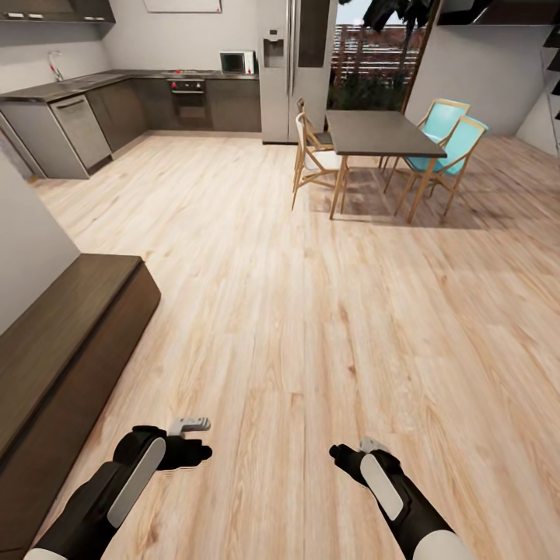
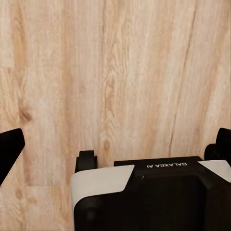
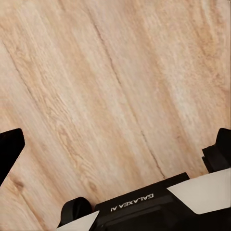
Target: Place each of the two pumpkins and all three candles from the living room inside a cabinet in the living room (use any cabinet), then make sure every cabinet is closed, and position the cauldron so it is next to a table in the living room.
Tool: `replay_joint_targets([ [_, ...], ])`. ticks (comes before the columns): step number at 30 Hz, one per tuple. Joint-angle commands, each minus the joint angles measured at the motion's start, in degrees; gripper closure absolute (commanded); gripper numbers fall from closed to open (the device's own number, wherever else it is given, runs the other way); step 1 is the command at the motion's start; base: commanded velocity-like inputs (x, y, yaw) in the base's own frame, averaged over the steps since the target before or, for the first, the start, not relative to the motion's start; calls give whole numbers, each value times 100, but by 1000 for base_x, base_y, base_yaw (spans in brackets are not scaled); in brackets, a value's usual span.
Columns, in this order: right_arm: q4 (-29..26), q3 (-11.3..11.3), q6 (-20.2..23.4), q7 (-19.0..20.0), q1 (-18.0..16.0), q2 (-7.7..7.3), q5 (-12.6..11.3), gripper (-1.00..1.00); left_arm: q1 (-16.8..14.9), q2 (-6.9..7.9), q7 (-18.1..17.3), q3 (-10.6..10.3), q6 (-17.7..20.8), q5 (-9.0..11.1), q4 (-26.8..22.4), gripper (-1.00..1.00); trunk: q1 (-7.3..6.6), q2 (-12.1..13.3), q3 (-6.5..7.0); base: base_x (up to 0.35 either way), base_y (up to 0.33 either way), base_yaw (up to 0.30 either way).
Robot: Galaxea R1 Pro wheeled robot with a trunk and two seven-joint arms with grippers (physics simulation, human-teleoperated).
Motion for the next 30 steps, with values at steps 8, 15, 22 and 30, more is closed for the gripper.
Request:
replay_joint_targets([
  [8, 44, 19, -97, -50, -2, -3, -55, -100, -5, 6, 75, -14, 4, 60, -4, -100, 4, -3, -5, 336, 0, 0],
  [15, 45, 19, -100, -50, -2, -4, -55, -100, -5, 1, 84, -16, -3, 60, -4, -100, 4, -3, 15, 336, -43, 0],
  [22, 45, 19, -100, -50, -1, -5, -55, -100, -4, -41, 86, -15, -5, 37, -4, -100, 4, -3, 77, 320, -149, 0],
  [30, 45, 19, -100, -50, -3, -4, -55, -100, -4, -52, 89, -14, -5, 25, -4, -100, 4, -3, 152, 309, -130, 0],
])
